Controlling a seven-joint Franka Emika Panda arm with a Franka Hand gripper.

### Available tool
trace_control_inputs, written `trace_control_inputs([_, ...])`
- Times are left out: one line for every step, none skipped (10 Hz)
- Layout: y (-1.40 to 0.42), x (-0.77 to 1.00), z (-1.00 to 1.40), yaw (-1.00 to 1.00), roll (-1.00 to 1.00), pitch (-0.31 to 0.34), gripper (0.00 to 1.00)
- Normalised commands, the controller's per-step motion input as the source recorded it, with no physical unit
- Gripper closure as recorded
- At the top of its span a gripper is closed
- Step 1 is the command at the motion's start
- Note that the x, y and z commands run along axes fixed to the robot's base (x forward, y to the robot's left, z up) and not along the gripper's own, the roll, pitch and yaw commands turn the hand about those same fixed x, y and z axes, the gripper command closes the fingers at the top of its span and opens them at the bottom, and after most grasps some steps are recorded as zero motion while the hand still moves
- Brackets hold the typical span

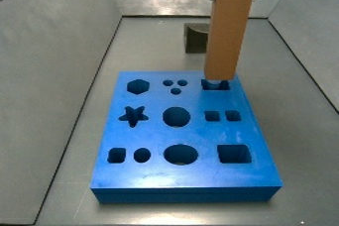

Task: Pick up the arch object. Move up. Place the arch object on the fixture. Regrasp the arch object. Rotate the arch object. Move to above the board. Insert the arch object.
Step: Insert the arch object.

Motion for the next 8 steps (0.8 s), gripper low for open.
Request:
trace_control_inputs([0.04,0.22,-0.11,0.03,-0.01,0.0,1.0])
trace_control_inputs([0.03,0.19,-0.14,0.04,0.0,0.0,1.0])
trace_control_inputs([0.0,0.11,-0.18,0.05,0.0,0.0,1.0])
trace_control_inputs([0.0,0.03,-0.21,0.07,0.0,0.0,1.0])
trace_control_inputs([0.0,0.0,-0.22,0.08,0.0,0.0,1.0])
trace_control_inputs([0.0,-0.1,-0.21,0.06,0.0,0.0,1.0])
trace_control_inputs([0.0,-0.07,-0.22,0.05,0.0,0.0,1.0])
trace_control_inputs([0.0,-0.08,-0.23,0.05,0.0,0.0,1.0])
